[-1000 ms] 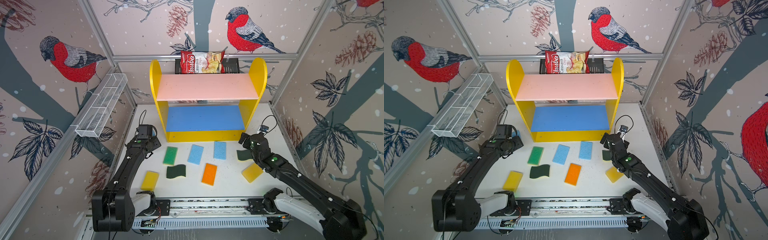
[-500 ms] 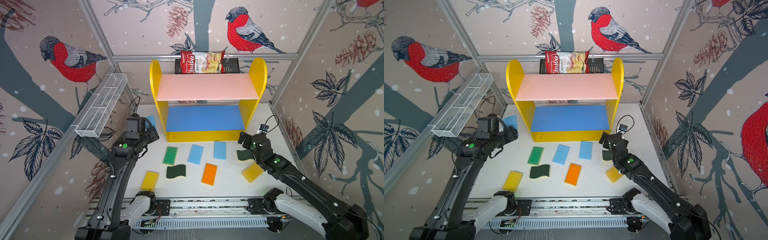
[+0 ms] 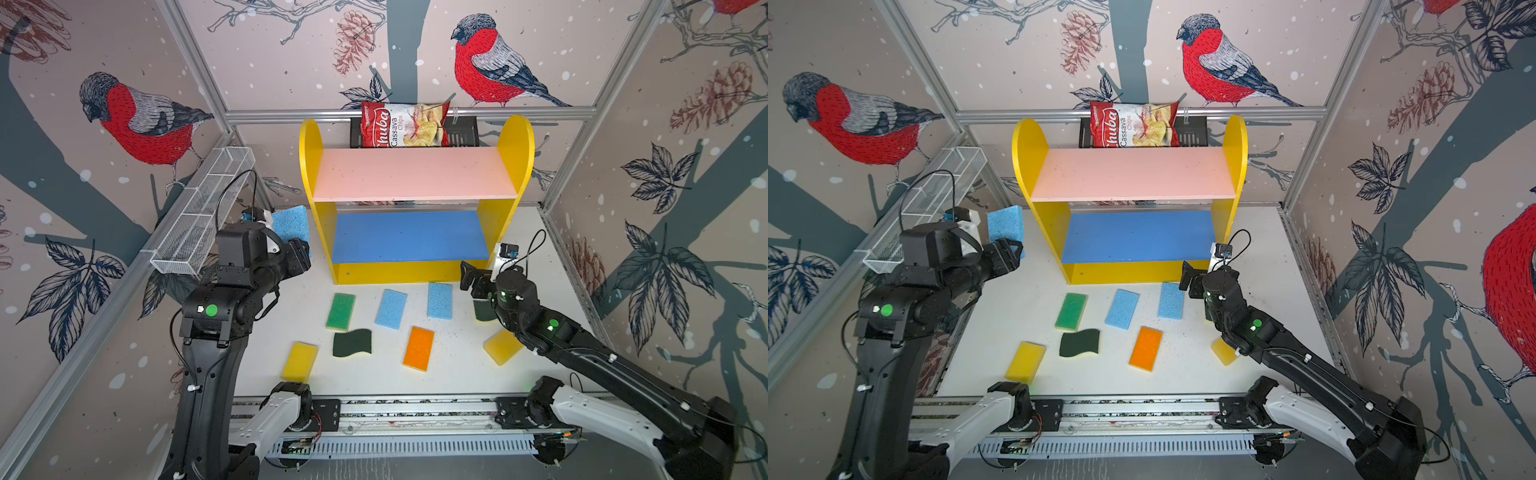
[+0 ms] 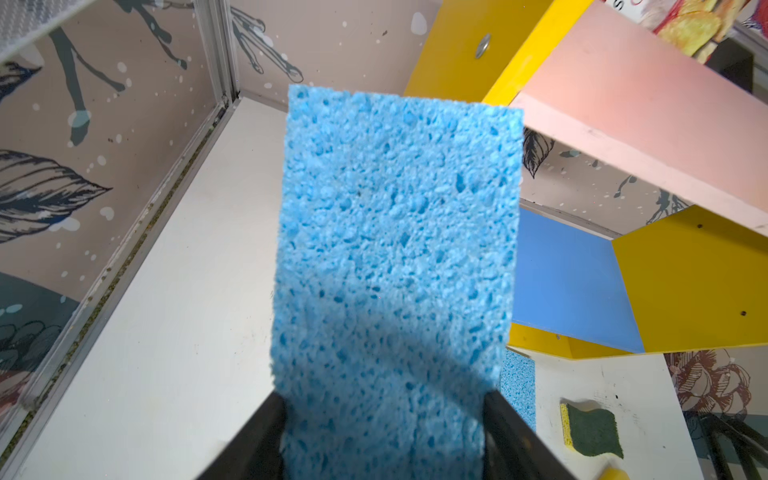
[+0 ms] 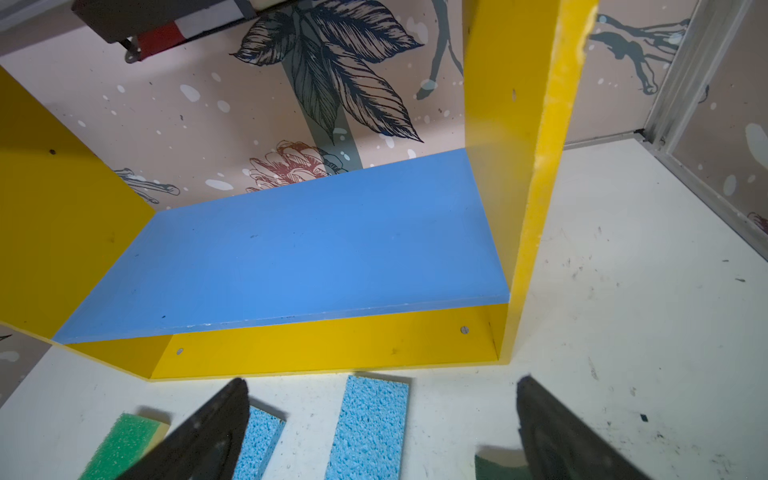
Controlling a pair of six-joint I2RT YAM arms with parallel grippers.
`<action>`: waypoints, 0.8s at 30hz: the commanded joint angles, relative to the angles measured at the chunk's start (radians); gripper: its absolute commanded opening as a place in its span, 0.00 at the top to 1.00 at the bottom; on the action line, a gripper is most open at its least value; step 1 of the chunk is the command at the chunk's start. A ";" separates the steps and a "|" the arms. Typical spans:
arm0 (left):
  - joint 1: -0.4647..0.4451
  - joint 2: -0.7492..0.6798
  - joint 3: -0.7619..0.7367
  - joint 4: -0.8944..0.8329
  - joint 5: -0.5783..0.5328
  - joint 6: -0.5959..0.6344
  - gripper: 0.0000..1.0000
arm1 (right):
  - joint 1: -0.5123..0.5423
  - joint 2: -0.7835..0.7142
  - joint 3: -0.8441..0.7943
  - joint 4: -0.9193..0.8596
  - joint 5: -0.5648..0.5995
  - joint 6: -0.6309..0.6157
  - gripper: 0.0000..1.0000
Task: Place and organize the cleaning sponges onto the shelf
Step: 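Lift the light blue sponge with the left gripper toward the pink upper shelf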
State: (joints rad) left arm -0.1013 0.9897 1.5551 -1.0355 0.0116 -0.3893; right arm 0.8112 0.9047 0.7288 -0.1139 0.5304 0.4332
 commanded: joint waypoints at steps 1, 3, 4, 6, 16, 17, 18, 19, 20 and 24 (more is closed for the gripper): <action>0.000 0.020 0.072 -0.021 0.051 0.047 0.35 | 0.024 0.006 0.031 0.006 0.029 -0.034 0.01; 0.000 0.039 0.117 -0.021 0.081 0.062 0.35 | 0.040 0.008 0.042 0.004 0.032 -0.041 0.00; -0.001 0.054 0.139 -0.021 0.094 0.070 0.35 | 0.048 0.010 0.048 0.004 0.038 -0.043 0.00; -0.002 0.080 0.175 -0.018 0.109 0.081 0.34 | 0.062 0.015 0.053 0.006 0.050 -0.045 0.00; -0.016 0.235 0.352 0.026 0.189 0.120 0.35 | 0.092 0.039 0.090 -0.001 0.057 -0.065 0.00; -0.023 0.252 0.372 0.029 0.194 0.123 0.35 | 0.092 0.040 0.093 -0.002 0.057 -0.066 0.00; -0.031 0.274 0.396 0.032 0.198 0.128 0.35 | 0.094 0.042 0.099 -0.002 0.056 -0.068 0.01; -0.040 0.292 0.420 0.035 0.199 0.131 0.35 | 0.092 0.044 0.101 -0.001 0.056 -0.071 0.01; -0.046 0.308 0.436 0.037 0.197 0.133 0.35 | 0.093 0.046 0.104 0.000 0.057 -0.072 0.00; -0.085 0.379 0.507 0.050 0.194 0.144 0.35 | 0.095 0.054 0.112 0.005 0.059 -0.077 0.00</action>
State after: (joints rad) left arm -0.1665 1.3411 2.0300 -1.0252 0.1883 -0.2729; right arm 0.9035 0.9539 0.8295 -0.1165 0.5720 0.3687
